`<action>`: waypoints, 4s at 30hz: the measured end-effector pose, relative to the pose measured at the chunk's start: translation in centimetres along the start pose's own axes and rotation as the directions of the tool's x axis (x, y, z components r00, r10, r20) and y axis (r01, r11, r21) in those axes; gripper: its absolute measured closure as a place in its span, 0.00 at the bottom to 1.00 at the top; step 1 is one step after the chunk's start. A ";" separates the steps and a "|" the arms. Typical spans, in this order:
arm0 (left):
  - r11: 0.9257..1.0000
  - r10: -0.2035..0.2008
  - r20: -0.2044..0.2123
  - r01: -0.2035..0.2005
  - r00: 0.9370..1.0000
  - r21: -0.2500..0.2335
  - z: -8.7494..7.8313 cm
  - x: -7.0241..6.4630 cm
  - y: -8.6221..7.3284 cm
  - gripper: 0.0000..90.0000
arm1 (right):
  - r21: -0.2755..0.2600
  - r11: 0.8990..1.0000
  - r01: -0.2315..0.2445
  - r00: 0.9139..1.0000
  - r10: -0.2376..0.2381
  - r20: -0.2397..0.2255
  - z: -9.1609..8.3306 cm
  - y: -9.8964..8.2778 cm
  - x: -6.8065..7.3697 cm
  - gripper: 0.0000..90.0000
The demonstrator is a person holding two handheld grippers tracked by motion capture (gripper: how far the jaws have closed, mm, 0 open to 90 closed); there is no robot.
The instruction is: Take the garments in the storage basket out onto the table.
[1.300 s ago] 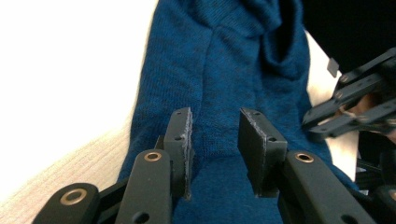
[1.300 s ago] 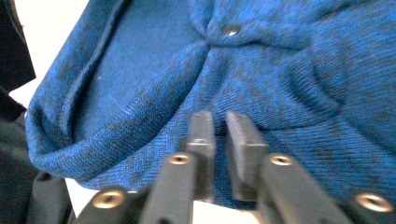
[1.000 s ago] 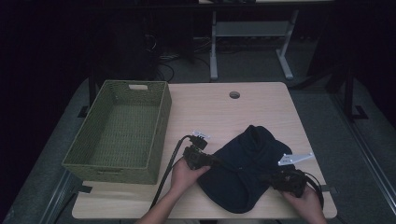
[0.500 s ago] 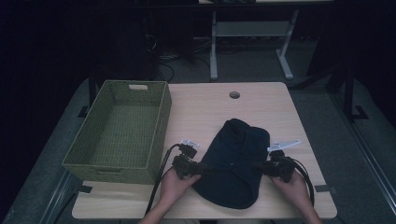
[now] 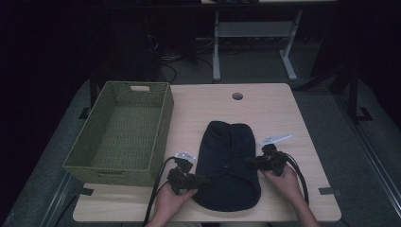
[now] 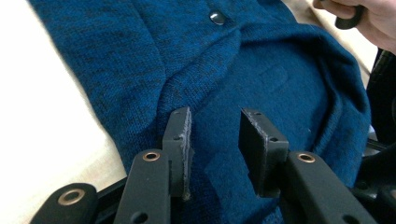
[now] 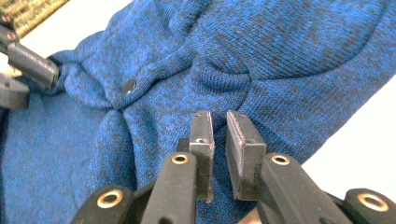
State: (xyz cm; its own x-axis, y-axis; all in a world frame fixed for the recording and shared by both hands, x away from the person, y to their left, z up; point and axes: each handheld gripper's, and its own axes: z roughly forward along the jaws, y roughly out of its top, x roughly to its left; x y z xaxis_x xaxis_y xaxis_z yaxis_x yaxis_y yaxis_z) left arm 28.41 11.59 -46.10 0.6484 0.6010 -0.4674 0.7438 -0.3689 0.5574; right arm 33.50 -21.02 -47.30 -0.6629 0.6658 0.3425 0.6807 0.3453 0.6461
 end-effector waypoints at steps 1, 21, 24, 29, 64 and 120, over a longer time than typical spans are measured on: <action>1.000 0.003 -0.001 -0.003 1.000 -0.003 0.0 0.0 0.0 0.70 | -0.003 1.000 -0.003 1.000 0.003 -0.003 0.0 0.0 0.0 0.88; 0.999 -0.015 0.021 0.016 1.000 -0.034 0.9 0.1 0.3 0.76 | 0.050 0.999 0.011 0.997 -0.007 -0.080 -1.9 -2.7 1.9 0.94; 0.999 -0.013 0.018 0.013 1.000 -0.031 1.4 0.2 0.7 0.77 | 0.047 0.999 -0.014 0.996 0.018 -0.089 -1.7 -2.5 1.2 0.95; 0.999 -0.020 0.016 0.021 1.000 -0.042 2.0 0.7 1.3 0.77 | 0.037 0.999 -0.014 0.998 0.016 -0.068 -1.3 -1.8 0.6 0.95; 0.996 0.003 0.045 0.000 0.999 -0.085 -0.2 0.6 0.4 0.78 | -0.059 0.998 -0.003 0.975 -0.011 -0.224 -4.2 -4.5 3.5 0.90; 0.999 -0.008 0.057 0.011 0.998 -0.050 1.5 -0.4 0.3 0.74 | 0.065 0.996 0.067 0.986 -0.057 -0.156 -0.4 -2.3 4.0 0.88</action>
State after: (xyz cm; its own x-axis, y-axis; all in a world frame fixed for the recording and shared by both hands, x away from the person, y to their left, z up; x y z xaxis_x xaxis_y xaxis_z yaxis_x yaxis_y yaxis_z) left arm 28.66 10.21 -46.76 0.6504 0.5628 -0.5100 0.7418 -0.3262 0.5860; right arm 29.13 -19.42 -47.17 -0.7408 0.5342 0.4073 0.6532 0.4314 0.6223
